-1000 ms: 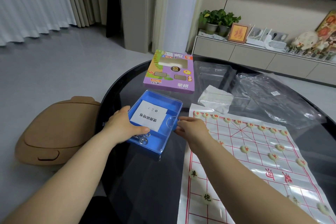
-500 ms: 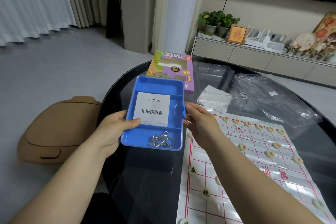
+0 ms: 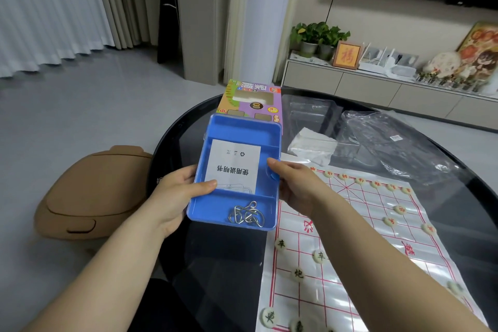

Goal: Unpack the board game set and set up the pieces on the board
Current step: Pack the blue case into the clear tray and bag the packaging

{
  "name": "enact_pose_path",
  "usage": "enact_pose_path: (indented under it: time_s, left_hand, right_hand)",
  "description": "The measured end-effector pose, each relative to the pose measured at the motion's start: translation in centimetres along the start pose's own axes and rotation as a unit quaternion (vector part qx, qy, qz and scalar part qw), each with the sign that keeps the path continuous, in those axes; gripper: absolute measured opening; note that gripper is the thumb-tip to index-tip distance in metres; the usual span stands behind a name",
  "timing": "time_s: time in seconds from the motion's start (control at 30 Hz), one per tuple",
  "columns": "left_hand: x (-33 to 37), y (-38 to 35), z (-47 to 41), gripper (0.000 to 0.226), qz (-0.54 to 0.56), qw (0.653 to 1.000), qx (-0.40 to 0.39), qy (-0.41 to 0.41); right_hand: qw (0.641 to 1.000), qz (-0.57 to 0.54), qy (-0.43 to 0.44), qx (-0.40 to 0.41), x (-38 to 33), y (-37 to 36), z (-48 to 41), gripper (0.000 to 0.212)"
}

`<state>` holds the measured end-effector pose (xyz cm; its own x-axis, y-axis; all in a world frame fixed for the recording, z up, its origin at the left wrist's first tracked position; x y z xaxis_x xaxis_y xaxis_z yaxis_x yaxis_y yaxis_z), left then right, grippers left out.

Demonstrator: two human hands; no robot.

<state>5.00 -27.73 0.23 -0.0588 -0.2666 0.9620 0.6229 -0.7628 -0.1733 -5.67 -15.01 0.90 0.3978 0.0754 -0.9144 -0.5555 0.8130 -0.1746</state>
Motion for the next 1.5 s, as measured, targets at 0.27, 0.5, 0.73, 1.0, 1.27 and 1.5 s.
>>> enact_pose_path:
  time_s: [0.27, 0.5, 0.73, 1.0, 1.27, 1.5]
  left_hand:
    - [0.7, -0.4, 0.3, 0.023, 0.038, 0.999, 0.012, -0.019]
    - [0.7, -0.5, 0.1, 0.023, 0.044, 0.999, 0.011, -0.024]
    - [-0.2, -0.2, 0.0, 0.022, 0.04, 0.999, 0.033, -0.012]
    - [-1.5, 0.3, -0.5, 0.024, 0.02, 0.998, 0.052, -0.004]
    - [-1.3, -2.2, -2.1, 0.025, -0.08, 0.994, 0.05, -0.063]
    - [0.9, -2.5, -6.2, 0.025, -0.182, 0.969, 0.149, -0.073]
  right_hand:
    - [0.999, 0.005, 0.035, -0.002, -0.5, 0.0, 0.3, 0.024]
    - [0.999, -0.018, 0.017, -0.023, 0.5, -0.4, 0.5, 0.02]
    - [0.998, -0.004, 0.04, 0.041, 1.1, 0.1, 0.0, 0.018]
    - [0.997, 0.075, 0.006, 0.02, 1.9, 0.6, -0.1, 0.021]
    - [0.996, 0.051, 0.014, 0.071, 1.9, 2.4, -1.8, 0.028]
    - [0.986, -0.034, 0.018, 0.163, -0.7, 8.4, -2.7, 0.015]
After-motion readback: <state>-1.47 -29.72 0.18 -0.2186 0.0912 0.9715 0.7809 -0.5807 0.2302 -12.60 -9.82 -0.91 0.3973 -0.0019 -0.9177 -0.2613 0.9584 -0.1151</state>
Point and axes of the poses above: each hand's wrist, its own z-axis away from the middle knuckle, its own y-axis out of the back of the hand, x = y × z, the point moved 10 cm from there along -z, towards the middle knuckle, and after that the axes turned 8 degrees about x, right-handed, at the moved point
